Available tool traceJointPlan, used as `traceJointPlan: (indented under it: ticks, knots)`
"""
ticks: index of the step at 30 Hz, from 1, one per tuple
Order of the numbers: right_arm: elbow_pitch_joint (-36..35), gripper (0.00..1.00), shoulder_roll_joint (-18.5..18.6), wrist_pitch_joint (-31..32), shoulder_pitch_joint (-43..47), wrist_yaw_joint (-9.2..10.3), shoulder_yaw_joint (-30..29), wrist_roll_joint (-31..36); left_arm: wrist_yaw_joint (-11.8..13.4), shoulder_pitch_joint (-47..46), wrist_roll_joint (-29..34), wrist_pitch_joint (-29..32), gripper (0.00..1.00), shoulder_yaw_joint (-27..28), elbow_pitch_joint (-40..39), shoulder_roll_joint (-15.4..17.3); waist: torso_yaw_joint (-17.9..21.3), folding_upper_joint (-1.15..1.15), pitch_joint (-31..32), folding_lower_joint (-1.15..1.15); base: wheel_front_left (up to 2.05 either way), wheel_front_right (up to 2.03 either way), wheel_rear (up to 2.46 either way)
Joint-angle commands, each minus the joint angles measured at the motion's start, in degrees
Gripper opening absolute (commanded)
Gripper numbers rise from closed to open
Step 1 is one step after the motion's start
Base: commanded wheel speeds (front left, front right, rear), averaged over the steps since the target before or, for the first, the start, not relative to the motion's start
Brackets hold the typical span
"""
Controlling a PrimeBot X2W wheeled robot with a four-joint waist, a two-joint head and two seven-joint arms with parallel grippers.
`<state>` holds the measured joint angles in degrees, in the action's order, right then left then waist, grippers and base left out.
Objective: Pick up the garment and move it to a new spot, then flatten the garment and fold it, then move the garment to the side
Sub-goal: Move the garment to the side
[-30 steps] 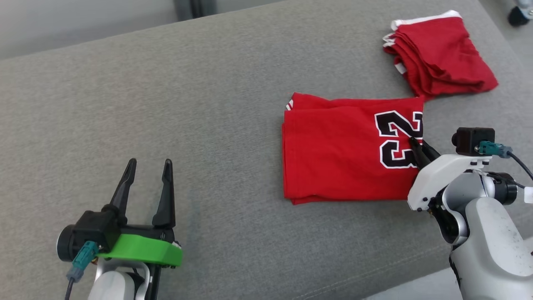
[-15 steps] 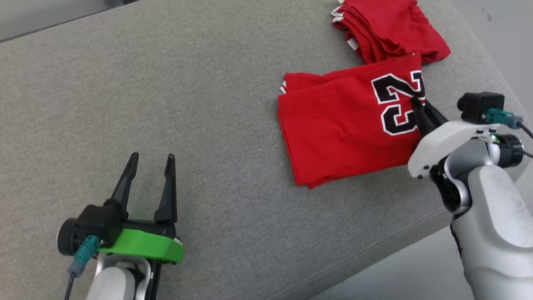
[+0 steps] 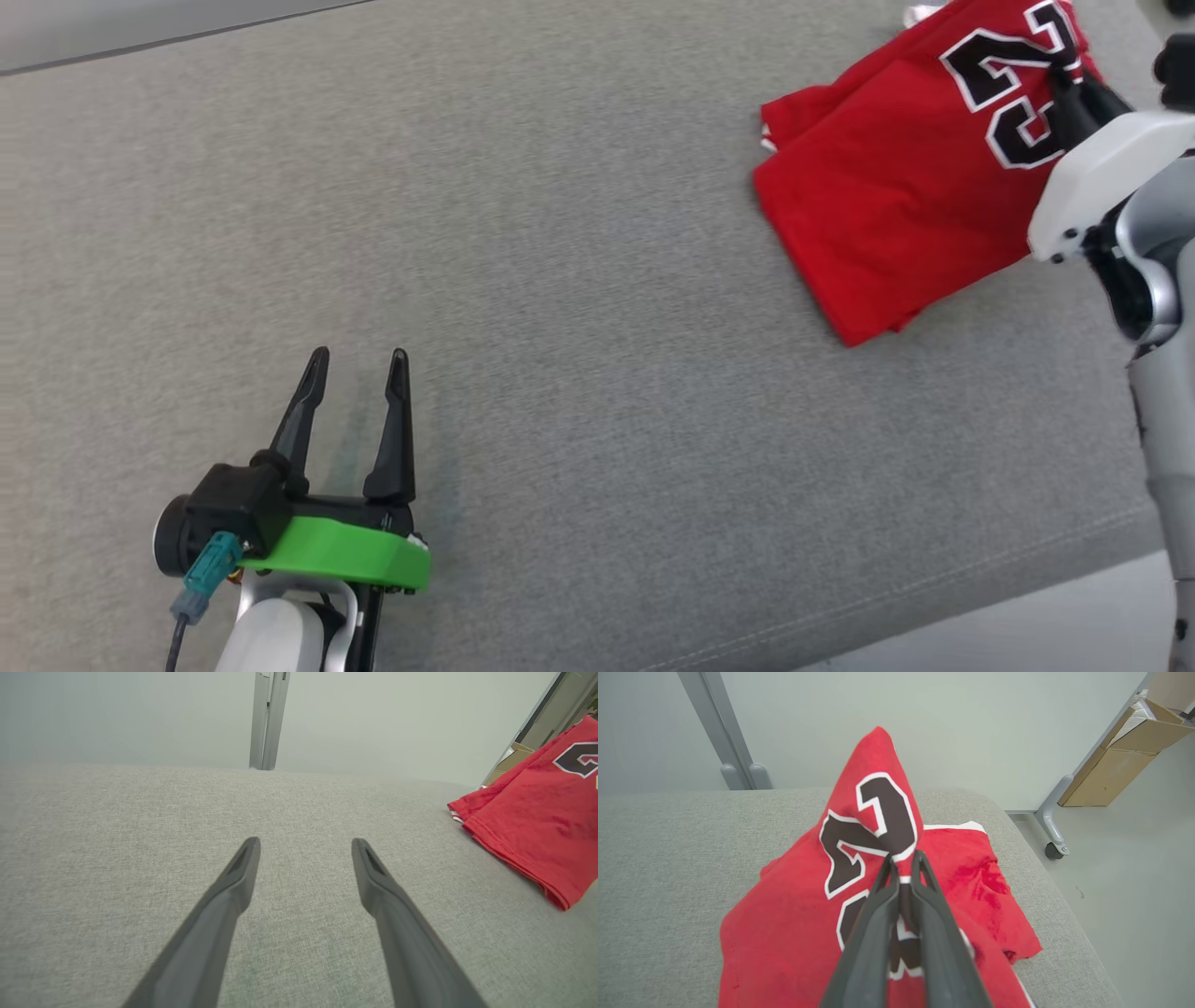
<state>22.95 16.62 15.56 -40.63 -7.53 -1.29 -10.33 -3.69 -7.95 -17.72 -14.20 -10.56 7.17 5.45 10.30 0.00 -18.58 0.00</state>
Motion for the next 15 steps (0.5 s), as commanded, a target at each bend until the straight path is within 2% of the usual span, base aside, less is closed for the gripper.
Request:
traceJointPlan:
  ticks: [1,7,15]
  knots:
    - [0.31,0.0,1.13,0.49,-1.04,0.09,-0.6,0.54,0.06,-0.64,-0.41,-0.48,1.0,0.01,0.26,-0.12,-3.21,0.0,0.32,0.0,0.0,0.0,0.0]
    - [0.13,0.0,7.33,4.06,-2.64,0.09,-2.4,1.74,-0.19,-0.89,-0.33,-0.79,1.0,-0.77,0.62,-0.65,-6.71,0.0,0.48,0.0,0.0,0.0,0.0]
    - [1.76,0.0,15.2,6.86,-3.72,0.1,-3.64,1.04,-0.47,-0.67,0.14,-1.03,1.0,-1.23,0.66,-0.72,-9.21,0.0,-0.6,0.0,0.0,0.0,0.0]
